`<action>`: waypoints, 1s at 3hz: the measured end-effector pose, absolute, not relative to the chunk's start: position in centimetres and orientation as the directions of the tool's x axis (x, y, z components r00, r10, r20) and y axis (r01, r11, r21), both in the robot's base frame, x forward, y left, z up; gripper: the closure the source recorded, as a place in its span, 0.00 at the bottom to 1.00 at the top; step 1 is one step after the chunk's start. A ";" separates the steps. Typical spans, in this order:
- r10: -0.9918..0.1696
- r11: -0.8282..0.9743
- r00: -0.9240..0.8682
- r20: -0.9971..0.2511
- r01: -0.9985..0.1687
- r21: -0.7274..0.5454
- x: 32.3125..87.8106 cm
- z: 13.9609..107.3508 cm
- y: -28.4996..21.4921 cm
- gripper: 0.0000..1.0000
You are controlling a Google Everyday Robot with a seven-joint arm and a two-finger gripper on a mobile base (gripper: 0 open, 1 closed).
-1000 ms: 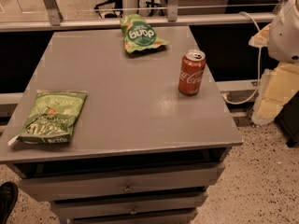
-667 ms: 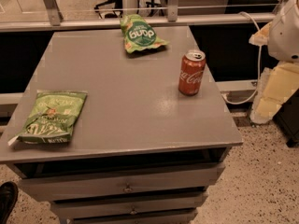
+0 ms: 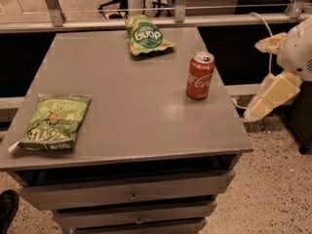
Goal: Move coke can near green jalapeno chip bag
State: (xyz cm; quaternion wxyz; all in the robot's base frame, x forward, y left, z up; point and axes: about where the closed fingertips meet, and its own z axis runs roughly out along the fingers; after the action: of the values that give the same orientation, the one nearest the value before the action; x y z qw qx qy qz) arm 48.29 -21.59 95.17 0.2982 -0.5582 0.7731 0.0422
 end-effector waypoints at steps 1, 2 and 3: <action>-0.726 0.419 -0.169 -0.666 -0.877 -0.234 51.0 93.9 -20.1 0.00; -0.601 0.468 -0.161 -0.783 -0.865 -0.181 53.8 92.4 -18.8 0.00; -0.453 0.493 -0.151 -0.879 -0.864 -0.106 56.9 90.5 -16.1 0.00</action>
Offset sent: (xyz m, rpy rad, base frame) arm 0.0988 0.0352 -0.0450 0.5961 -0.1189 -0.0557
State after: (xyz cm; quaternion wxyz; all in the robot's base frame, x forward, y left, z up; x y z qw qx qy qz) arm 56.87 -16.06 90.54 0.4682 -0.4531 0.7262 0.2194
